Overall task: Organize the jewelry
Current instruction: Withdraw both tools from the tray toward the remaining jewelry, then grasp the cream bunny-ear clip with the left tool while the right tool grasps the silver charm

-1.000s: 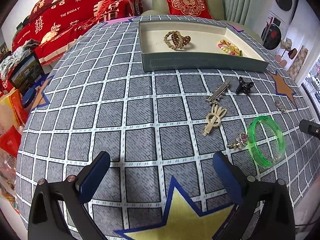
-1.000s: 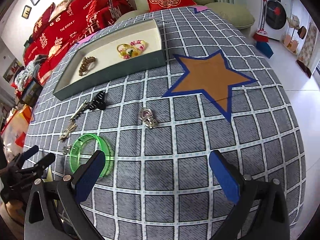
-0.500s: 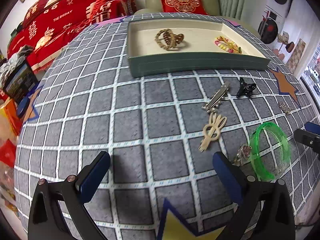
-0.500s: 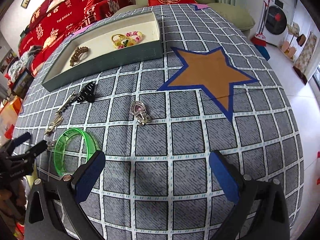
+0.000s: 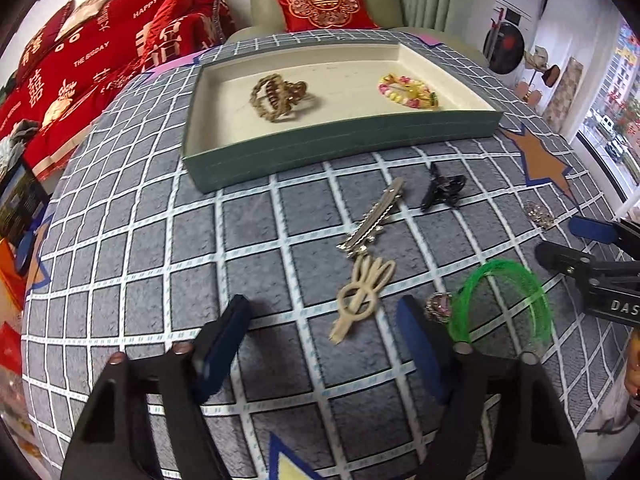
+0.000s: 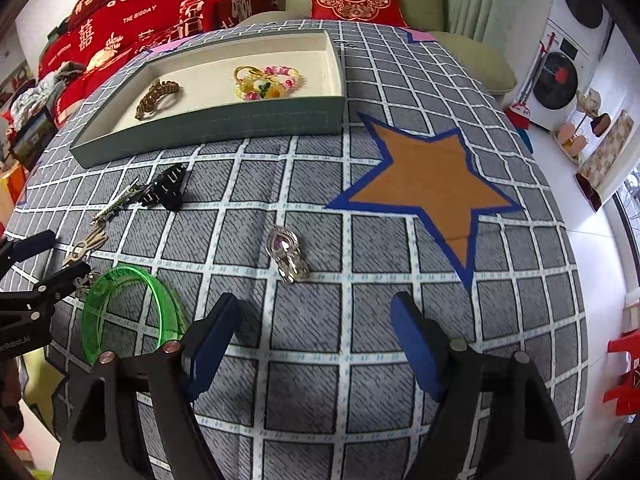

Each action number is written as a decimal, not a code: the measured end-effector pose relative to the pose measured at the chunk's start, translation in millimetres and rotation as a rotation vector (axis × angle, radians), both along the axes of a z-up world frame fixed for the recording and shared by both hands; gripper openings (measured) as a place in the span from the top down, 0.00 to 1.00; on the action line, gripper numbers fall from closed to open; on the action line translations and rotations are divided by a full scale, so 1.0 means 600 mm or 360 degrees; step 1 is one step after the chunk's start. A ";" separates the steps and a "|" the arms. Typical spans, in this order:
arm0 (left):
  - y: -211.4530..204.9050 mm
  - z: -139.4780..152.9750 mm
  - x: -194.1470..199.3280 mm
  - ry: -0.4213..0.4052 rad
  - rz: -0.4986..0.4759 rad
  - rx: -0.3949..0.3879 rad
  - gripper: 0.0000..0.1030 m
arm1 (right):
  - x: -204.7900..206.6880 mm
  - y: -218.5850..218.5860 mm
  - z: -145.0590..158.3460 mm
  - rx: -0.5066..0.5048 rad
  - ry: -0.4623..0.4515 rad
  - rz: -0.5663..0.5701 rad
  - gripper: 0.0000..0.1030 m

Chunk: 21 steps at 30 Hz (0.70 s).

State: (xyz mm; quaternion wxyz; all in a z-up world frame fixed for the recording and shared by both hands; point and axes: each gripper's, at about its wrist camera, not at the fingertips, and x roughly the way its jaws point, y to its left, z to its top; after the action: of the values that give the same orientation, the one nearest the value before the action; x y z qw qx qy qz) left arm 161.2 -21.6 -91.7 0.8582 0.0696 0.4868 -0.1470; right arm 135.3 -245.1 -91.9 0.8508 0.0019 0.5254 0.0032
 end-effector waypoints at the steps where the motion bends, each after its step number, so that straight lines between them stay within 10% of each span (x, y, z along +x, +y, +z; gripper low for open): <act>1: -0.003 0.001 0.001 -0.0003 -0.0009 -0.0001 0.28 | 0.003 0.001 0.000 0.0001 -0.0001 0.0007 0.26; 12: -0.030 0.009 -0.016 -0.0018 -0.0173 0.0002 0.69 | 0.030 0.021 0.002 -0.0002 -0.0007 0.0057 0.50; 21: -0.017 0.010 -0.027 -0.0021 -0.0163 -0.0039 0.70 | 0.025 0.041 0.007 -0.0027 -0.0026 0.0106 0.84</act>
State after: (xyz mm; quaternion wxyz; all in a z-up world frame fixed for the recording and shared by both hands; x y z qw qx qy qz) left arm 144.9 -31.7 -85.8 0.8535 0.0850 0.4751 -0.1962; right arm 150.1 -220.8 -87.5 0.8544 -0.0228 0.5183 0.0272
